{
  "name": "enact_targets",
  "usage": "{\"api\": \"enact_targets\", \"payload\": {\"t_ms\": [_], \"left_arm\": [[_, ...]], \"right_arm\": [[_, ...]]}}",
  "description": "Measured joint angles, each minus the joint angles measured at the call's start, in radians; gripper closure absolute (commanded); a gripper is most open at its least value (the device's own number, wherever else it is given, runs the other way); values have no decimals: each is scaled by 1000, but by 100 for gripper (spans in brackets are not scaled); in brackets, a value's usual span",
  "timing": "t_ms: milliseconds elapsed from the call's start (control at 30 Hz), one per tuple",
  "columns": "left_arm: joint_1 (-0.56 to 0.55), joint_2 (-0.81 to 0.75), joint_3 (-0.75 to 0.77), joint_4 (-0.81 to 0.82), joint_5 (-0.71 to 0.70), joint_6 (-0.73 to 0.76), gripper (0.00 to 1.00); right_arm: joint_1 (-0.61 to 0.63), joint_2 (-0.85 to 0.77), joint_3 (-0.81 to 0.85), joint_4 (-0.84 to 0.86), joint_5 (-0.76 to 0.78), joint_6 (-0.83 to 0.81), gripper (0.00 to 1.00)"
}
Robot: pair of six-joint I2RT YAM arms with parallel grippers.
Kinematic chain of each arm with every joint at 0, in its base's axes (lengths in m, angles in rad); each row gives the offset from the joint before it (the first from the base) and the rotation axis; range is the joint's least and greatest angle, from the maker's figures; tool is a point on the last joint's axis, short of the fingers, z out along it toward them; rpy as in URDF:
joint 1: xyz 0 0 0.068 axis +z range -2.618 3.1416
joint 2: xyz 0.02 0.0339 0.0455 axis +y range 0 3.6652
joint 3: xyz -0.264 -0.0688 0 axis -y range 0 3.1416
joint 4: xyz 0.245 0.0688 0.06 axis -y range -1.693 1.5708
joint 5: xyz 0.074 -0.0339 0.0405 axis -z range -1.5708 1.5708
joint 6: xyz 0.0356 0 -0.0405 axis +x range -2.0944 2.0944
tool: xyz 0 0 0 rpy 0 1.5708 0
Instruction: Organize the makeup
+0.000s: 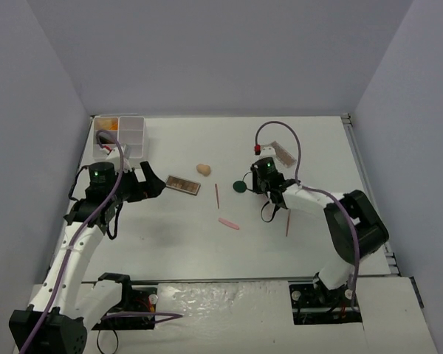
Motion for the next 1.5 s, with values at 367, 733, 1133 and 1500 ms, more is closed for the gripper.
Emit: {"api": "enact_targets", "payload": {"t_ms": [367, 733, 1133, 1500], "left_arm": [[-344, 74, 28, 194, -37, -159, 3], [-442, 85, 34, 404, -129, -263, 22], [-450, 121, 34, 488, -145, -323, 68], [-466, 156, 34, 503, -148, -331, 100]], "right_arm": [[342, -386, -83, 264, -50, -24, 100], [465, -403, -96, 321, -63, -74, 100], [474, -403, -114, 350, -74, -91, 100], [474, -403, -124, 366, -74, -100, 39]]}}
